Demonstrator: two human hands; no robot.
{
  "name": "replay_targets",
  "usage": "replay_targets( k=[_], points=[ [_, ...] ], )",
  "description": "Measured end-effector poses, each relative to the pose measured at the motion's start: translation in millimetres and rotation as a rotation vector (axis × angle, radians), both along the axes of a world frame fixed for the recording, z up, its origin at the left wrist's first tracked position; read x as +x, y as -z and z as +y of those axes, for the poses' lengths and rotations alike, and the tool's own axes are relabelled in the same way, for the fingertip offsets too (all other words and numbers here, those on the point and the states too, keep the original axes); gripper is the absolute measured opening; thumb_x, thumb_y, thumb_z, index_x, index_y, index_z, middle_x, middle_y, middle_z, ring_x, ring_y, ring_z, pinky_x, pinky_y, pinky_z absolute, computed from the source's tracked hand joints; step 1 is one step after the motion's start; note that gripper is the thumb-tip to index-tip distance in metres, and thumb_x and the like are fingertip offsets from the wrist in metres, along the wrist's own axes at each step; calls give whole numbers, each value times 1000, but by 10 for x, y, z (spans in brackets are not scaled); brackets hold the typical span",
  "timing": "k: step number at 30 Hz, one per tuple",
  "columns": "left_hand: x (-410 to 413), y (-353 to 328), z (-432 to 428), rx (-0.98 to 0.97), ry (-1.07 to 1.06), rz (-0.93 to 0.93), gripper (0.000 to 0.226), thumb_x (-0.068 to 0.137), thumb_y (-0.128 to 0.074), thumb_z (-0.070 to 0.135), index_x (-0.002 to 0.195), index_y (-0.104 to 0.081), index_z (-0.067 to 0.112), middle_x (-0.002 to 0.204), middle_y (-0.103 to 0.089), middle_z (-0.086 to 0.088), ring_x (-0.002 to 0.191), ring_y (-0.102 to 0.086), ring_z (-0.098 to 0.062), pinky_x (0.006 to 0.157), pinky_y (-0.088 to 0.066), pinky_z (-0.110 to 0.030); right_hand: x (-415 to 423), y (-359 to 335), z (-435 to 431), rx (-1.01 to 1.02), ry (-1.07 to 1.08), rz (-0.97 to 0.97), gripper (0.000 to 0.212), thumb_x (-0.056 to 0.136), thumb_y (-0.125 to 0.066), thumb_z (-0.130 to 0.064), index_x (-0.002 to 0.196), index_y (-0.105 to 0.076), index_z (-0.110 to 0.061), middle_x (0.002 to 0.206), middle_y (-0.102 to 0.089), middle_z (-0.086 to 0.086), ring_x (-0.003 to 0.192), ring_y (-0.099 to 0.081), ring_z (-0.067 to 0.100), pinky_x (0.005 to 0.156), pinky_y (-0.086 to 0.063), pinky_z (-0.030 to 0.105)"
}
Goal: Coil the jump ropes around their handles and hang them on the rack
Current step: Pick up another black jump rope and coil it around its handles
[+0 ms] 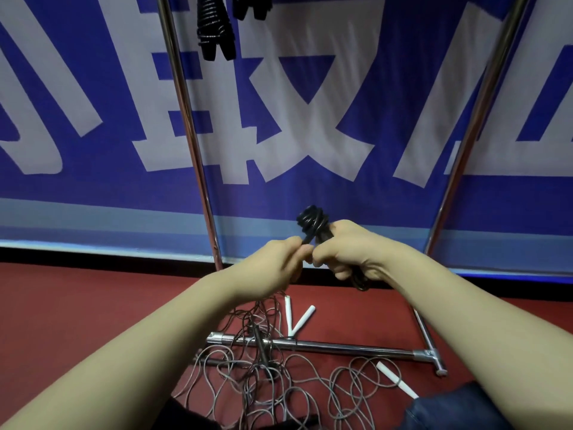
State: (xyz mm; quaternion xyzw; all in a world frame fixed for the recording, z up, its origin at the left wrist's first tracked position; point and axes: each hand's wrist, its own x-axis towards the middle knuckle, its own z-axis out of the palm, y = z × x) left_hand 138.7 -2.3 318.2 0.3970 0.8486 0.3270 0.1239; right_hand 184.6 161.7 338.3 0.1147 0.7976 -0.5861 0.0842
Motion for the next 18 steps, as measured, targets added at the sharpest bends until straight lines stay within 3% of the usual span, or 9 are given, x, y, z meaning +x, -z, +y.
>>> replay_targets(
  k=[3,5,7,9,11,14,16,18],
  points=[
    [-29,-132,-80,219,45,-304,19,101,-47,27,107,-60,15,61,-49,-3,45,-41,-9,48,-36,-21,94,-93,-17,-138,-141,-38,33,80,-49,16,70,-37,-13,47,-22,-5,34,-18,7,41,-16,14],
    [-54,-217,-125,360,99,-398,28,92,-57,25,120,-59,20,64,-36,-8,47,-33,-6,46,-30,-16,130,-128,-39,-259,-235,-99,44,79,-47,15,59,-27,-20,43,-19,-7,31,-17,6,40,-15,12],
    [-58,-268,-125,435,143,-382,25,86,-67,27,111,-67,25,66,-38,-11,51,-30,-7,48,-27,-18,150,-160,-66,-422,-351,-161,44,69,-50,9,57,-21,-21,40,-19,-6,29,-17,4,37,-16,11],
    [-34,-308,-86,524,150,-425,9,83,-75,28,91,-73,23,70,-51,-8,60,-33,-21,57,-30,-33,143,-196,-83,-613,-479,-197,45,58,-60,4,57,-23,-21,39,-24,-5,28,-23,3,34,-20,11],
    [-37,-312,-54,613,107,-492,26,74,-79,35,87,-71,14,77,-48,-14,76,-31,-31,70,-23,-44,148,-241,-116,-727,-537,-197,43,58,-71,-6,57,-29,-18,40,-31,-4,29,-29,3,32,-25,13],
    [-27,-341,-50,626,20,-441,34,69,-79,38,77,-67,7,71,-39,-13,65,-27,-28,61,-18,-39,186,-282,-173,-578,-463,-158,24,74,-64,-21,59,-48,-11,49,-44,3,36,-41,10,38,-40,20],
    [-53,-348,-89,615,-19,-394,27,70,-82,34,73,-71,10,63,-36,-10,55,-26,-20,53,-17,-31,215,-267,-201,-397,-410,-126,18,80,-63,-21,68,-57,-7,60,-56,12,48,-57,21,51,-53,30],
    [-70,-381,-138,657,-83,-367,15,69,-79,35,69,-74,20,58,-33,-2,51,-24,-13,48,-19,-23,211,-224,-214,-162,-362,-50,18,83,-70,-15,74,-57,-8,67,-62,18,57,-63,29,58,-56,36]
  ],
)
